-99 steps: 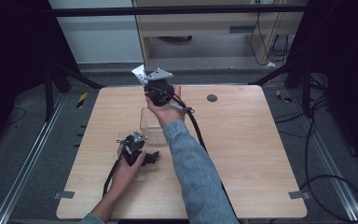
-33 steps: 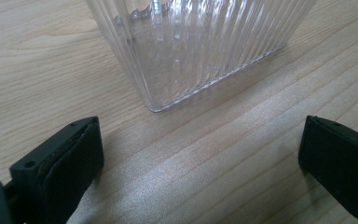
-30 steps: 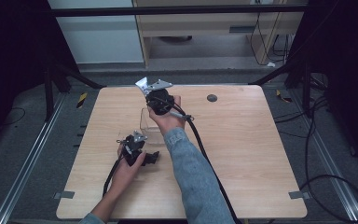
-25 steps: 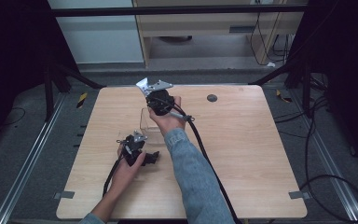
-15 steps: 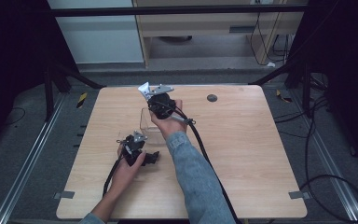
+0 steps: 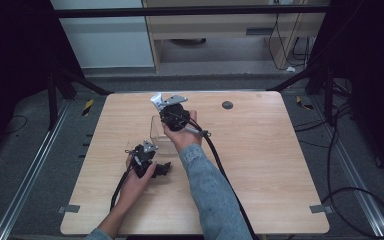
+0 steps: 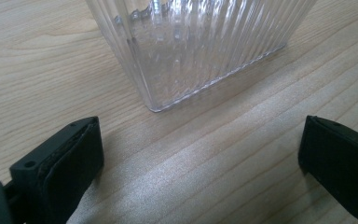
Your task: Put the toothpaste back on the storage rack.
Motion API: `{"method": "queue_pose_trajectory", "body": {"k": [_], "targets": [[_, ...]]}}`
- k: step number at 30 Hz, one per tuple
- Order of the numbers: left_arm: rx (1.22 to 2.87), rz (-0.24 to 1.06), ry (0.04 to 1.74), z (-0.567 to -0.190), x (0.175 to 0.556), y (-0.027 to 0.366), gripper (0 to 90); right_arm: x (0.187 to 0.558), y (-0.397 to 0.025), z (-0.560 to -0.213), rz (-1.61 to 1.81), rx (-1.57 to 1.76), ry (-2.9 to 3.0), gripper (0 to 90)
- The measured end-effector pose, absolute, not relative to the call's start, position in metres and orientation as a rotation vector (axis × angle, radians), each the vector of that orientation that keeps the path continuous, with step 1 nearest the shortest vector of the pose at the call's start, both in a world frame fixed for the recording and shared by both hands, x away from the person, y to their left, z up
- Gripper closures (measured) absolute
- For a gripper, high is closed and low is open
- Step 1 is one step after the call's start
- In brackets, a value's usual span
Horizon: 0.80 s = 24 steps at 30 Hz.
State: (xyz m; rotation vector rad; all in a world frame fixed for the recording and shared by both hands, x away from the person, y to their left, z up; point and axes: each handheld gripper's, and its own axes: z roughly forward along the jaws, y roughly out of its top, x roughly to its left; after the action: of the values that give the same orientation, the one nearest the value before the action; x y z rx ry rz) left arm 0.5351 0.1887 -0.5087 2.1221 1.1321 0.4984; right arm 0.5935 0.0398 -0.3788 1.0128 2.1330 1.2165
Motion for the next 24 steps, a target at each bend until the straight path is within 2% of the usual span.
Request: {"method": "queue_pose_trajectory", "body": {"k": [24], "targets": [[2.123, 0.498, 1.132, -0.5087, 0.5351, 0.1887, 0.0, 0.5871, 0.0451, -0.3895, 1.147, 0.996, 2.194, 79.5]]}}
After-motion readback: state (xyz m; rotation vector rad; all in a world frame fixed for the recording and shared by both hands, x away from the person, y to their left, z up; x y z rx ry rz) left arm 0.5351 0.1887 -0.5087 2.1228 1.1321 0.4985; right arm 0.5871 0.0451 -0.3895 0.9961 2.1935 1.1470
